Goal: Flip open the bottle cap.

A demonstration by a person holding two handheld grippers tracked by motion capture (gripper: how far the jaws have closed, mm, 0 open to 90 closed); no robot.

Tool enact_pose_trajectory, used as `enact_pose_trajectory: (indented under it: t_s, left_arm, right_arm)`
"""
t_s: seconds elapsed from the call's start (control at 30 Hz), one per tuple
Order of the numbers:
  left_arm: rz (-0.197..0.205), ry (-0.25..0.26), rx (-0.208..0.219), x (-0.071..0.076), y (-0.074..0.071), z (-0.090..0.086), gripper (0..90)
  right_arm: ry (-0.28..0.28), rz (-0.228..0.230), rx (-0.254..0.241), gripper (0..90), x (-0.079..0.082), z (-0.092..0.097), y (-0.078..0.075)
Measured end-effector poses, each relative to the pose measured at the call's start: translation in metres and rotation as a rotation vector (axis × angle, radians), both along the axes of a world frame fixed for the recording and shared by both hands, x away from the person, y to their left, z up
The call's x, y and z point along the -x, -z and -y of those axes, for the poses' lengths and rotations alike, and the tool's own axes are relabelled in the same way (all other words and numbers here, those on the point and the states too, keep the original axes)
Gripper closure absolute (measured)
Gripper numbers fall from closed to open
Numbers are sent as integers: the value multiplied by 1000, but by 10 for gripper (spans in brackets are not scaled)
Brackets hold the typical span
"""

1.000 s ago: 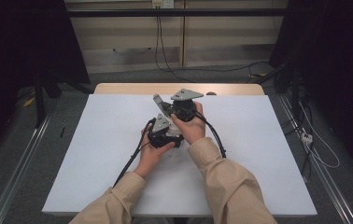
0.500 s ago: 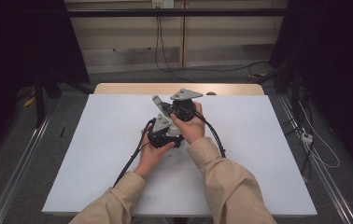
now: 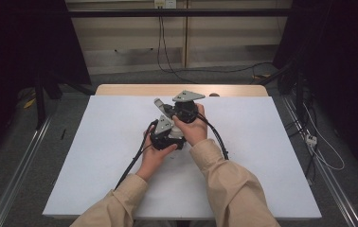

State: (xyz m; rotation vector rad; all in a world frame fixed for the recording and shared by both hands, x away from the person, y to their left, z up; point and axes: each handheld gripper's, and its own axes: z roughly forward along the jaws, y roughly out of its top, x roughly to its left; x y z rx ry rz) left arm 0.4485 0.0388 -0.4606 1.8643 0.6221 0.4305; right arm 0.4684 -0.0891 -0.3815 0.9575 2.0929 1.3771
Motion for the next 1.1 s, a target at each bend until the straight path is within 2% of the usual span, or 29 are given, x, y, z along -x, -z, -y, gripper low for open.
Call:
enact_pose_trajectory:
  t_s: [0.6,0.83,0.93,1.03,1.1]
  left_arm:
    - [0,-3,-1,0,0,0,187]
    - [-3,-2,-2,0,0,0,185]
    - [-2,1,-2,0,0,-1,182]
    - [-4,8,-5,-1,-1,-2,157]
    - [-1,-11,-16,0,-1,-3,120]
  right_arm:
    - [-1,16,23,900,0,-2,1]
    - [2,4,7,900,0,-1,1]
    - [4,3,17,900,0,1,0]
    - [11,2,28,889,1,3,-1]
    - [9,2,22,866,2,6,-3]
